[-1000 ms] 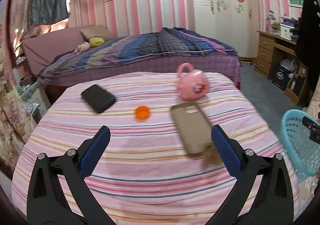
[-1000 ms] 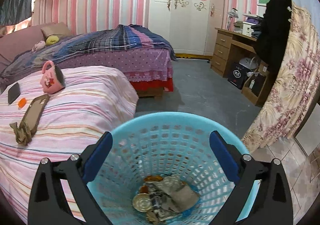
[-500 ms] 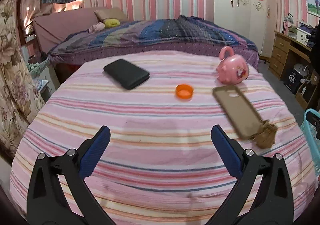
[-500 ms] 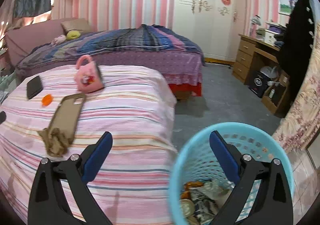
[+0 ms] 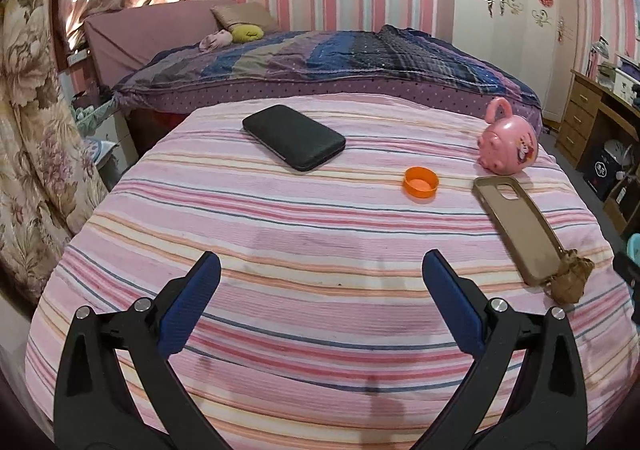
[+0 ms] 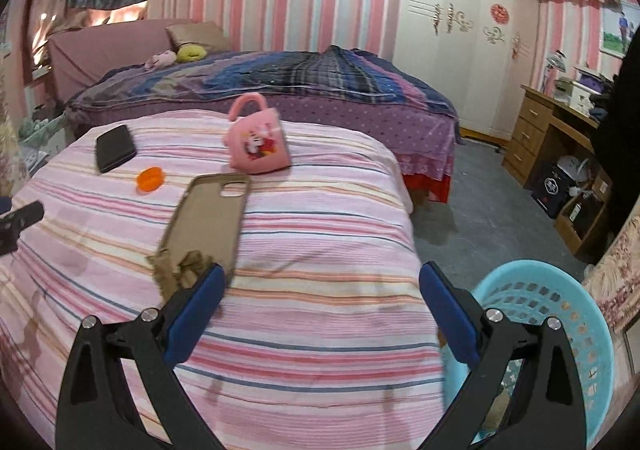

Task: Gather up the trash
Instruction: 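Move both grippers back over the items on the bed, then grasp the brown cloth scrap with the right gripper while the left gripper grasps the orange cap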

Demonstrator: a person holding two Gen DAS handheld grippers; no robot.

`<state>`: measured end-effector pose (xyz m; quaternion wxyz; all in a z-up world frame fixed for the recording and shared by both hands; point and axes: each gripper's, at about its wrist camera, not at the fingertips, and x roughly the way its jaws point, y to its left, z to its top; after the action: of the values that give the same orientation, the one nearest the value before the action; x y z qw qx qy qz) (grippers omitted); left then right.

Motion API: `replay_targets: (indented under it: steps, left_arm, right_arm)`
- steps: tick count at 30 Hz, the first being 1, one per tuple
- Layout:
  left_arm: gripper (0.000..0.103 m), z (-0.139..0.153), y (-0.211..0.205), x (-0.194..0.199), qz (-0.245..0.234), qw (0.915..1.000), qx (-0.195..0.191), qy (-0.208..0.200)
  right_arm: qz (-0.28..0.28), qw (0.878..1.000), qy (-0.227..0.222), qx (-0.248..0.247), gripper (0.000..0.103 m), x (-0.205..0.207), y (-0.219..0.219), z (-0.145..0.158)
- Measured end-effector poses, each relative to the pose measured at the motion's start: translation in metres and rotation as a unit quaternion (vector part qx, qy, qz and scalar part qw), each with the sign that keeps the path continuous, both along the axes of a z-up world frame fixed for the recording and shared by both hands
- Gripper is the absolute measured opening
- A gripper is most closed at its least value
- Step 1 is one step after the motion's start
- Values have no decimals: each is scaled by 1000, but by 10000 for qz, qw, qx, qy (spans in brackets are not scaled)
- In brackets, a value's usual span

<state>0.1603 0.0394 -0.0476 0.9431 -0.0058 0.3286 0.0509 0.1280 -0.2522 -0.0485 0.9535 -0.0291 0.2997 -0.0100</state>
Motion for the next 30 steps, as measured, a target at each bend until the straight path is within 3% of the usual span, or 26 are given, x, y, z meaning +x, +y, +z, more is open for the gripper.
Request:
replay_targets:
  steps: [9, 16, 22, 24, 28, 30]
  left_arm:
    - [98, -2, 11, 3, 162, 9997, -133, 92]
    - [98, -7, 14, 9, 230, 9994, -200, 190]
    - [98, -11, 5, 11, 181, 9995, -120, 236]
    - [98, -13, 0, 12, 127, 9995, -103, 260]
    - [98, -17, -12, 13, -6, 9995, -50, 328]
    - [98, -17, -18, 13, -84, 9994, -23, 340]
  right_arm:
    - [601, 9974, 235, -329, 95, 15, 40, -9]
    - [775, 9952, 593, -1, 94, 26, 49, -18]
    - [991, 9922, 725, 235, 67, 26, 49, -22]
    - [1082, 9913, 724, 200, 53, 29, 51, -24]
    - [1149, 9916, 577, 152, 40, 30, 50, -21]
    - [1133, 9919, 542, 175, 29, 31, 49, -22]
